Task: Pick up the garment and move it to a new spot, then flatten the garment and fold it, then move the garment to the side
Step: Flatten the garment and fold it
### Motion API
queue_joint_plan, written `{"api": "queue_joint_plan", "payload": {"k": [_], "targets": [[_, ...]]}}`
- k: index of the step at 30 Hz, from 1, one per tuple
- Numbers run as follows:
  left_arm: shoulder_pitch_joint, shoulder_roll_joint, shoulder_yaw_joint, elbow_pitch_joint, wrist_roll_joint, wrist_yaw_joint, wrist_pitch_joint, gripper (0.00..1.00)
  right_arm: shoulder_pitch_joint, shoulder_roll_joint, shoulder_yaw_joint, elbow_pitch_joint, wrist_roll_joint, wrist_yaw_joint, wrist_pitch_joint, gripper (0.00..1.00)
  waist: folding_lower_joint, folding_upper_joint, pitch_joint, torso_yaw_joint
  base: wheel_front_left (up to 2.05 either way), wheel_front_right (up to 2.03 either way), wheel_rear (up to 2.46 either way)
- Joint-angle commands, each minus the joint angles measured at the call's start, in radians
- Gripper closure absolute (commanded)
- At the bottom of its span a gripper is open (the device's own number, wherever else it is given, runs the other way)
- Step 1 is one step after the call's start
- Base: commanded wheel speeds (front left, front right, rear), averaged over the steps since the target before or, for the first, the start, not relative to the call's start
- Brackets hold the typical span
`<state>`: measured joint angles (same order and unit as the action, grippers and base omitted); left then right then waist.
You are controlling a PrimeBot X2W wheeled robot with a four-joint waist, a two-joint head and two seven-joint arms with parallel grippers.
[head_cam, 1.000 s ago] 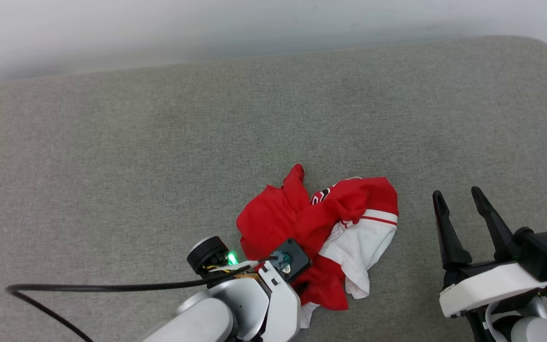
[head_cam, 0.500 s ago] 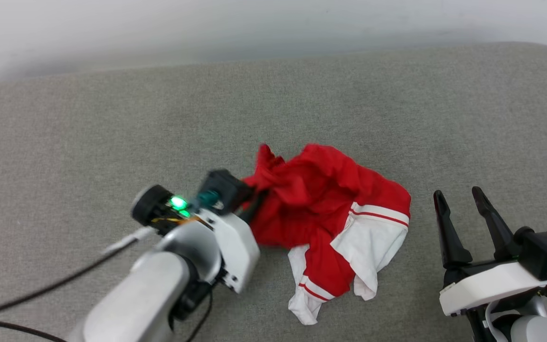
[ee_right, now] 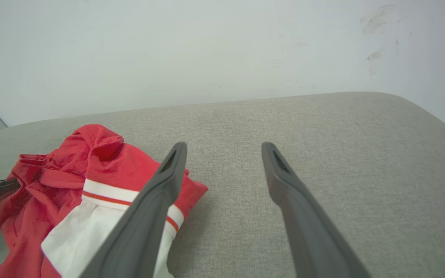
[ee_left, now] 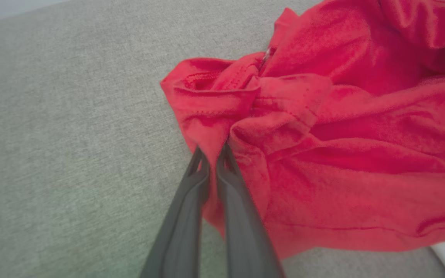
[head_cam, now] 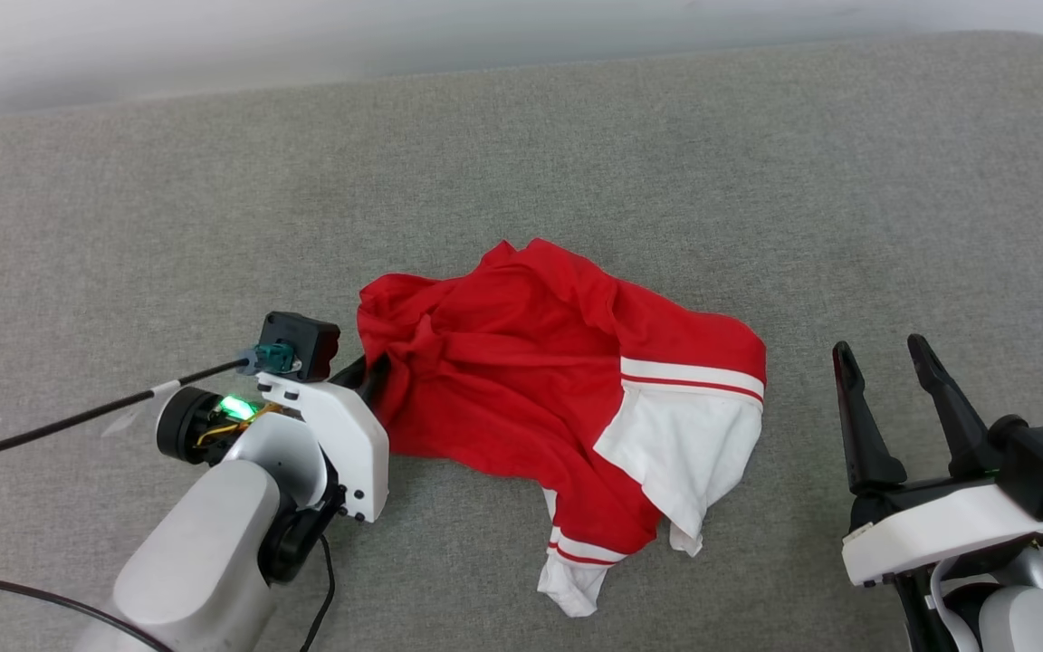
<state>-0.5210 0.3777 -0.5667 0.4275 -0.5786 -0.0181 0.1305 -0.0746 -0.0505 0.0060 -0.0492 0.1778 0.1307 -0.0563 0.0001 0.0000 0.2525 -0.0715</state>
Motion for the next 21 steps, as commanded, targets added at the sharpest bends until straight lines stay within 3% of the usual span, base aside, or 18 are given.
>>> {"api": "queue_joint_plan", "payload": {"k": [1,2,3,8,13,21], "targets": [[-0.016,-0.008,-0.001,0.022,-0.002,-0.008,-0.02,0.45,-0.012,0.0,-0.004,0.001,-0.002,0.0,-0.006,0.0,-0.0001,0.0,-0.003,0.0,0.0,0.0,0.0],[-0.016,-0.008,-0.001,0.022,-0.002,-0.008,-0.02,0.45,-0.012,0.0,-0.004,0.001,-0.002,0.0,-0.006,0.0,-0.0001,0.0,-0.003,0.0,0.0,0.0,0.0],[-0.015,-0.014,-0.001,0.03,-0.001,-0.011,-0.041,0.0,-0.01,0.0,-0.006,0.001,-0.004,0.0,-0.008,0.0,-0.0001,0.0,-0.008,0.0,0.0,0.0,0.0],[0.018,-0.03,0.004,0.032,0.033,0.009,-0.186,0.0,0.005,0.0,-0.01,-0.002,-0.013,0.0,-0.01,0.0,-0.0001,0.0,-0.051,0.006,0.0,0.0,0.0],[0.067,-0.035,0.012,-0.025,0.067,0.059,-0.306,0.0,0.026,0.0,-0.02,-0.009,-0.022,0.0,0.005,0.0,-0.0001,0.0,-0.106,0.022,0.0,0.0,0.0],[0.208,-0.021,0.09,-0.212,0.052,0.163,-0.379,0.0,0.077,0.0,-0.014,-0.023,-0.04,0.0,0.055,0.0,-0.0001,0.0,-0.188,0.04,0.0,0.0,0.0]]}}
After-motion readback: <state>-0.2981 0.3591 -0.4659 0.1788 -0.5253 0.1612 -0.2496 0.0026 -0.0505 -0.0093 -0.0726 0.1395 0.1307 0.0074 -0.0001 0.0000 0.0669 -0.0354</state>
